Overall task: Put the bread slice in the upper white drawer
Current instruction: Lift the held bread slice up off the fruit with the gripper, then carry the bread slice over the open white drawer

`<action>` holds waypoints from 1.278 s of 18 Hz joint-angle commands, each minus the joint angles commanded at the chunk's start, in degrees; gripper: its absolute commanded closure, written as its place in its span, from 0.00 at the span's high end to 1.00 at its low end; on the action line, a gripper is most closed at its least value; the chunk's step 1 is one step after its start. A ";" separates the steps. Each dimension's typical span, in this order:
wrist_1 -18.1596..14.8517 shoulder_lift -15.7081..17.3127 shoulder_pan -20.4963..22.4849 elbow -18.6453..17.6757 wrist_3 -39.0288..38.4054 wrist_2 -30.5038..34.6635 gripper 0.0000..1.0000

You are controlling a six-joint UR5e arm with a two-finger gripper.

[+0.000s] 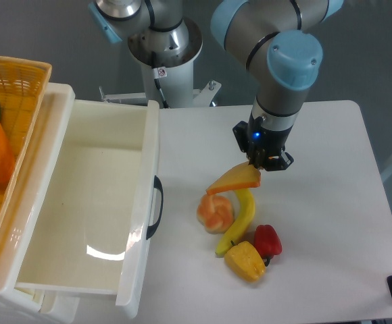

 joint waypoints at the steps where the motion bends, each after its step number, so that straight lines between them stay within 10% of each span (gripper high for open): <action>1: 0.09 0.00 -0.17 -0.17 -0.09 0.00 0.00; 23: -2.28 1.14 -2.37 2.72 -7.80 -1.05 0.00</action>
